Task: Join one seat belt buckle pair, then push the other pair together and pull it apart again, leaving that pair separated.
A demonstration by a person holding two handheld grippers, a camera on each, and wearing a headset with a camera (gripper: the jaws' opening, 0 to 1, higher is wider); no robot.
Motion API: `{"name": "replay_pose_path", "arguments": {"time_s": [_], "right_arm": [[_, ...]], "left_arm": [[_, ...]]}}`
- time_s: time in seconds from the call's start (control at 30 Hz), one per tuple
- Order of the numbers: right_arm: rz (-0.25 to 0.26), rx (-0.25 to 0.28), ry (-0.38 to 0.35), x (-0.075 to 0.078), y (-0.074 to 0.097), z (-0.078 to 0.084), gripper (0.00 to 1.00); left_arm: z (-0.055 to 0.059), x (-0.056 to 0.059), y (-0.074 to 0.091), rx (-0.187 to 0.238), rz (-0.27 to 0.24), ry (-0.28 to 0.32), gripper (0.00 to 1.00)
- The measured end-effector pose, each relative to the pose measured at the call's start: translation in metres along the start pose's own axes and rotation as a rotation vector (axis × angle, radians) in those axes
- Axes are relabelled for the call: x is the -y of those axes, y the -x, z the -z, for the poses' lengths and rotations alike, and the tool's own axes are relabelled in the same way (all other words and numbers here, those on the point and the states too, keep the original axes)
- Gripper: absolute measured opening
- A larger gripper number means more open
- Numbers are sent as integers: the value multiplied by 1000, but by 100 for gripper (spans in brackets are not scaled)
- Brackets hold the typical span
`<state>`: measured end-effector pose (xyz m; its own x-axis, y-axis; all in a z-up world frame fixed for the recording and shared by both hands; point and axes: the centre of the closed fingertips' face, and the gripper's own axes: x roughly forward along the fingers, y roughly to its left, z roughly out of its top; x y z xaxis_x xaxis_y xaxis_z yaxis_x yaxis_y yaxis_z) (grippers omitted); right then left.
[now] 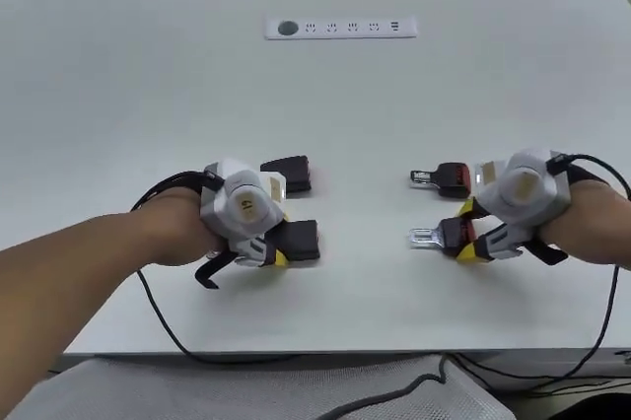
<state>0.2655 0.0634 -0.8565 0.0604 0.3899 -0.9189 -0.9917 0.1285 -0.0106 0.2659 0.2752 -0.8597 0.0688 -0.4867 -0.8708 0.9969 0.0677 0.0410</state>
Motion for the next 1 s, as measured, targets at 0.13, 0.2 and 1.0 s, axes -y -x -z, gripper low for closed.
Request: {"name": "replay_pose_path", "arguments": {"time_s": [0.13, 0.2, 1.0], "right_arm": [[4, 22, 1, 0, -9, -15, 35], [1, 32, 4, -1, -12, -23, 35], [0, 84, 57, -8, -55, -111, 35]], "left_arm": [[0, 0, 0, 3, -1, 2, 32], [0, 0, 0, 3, 0, 3, 32], [0, 1, -1, -6, 4, 19, 33]]}}
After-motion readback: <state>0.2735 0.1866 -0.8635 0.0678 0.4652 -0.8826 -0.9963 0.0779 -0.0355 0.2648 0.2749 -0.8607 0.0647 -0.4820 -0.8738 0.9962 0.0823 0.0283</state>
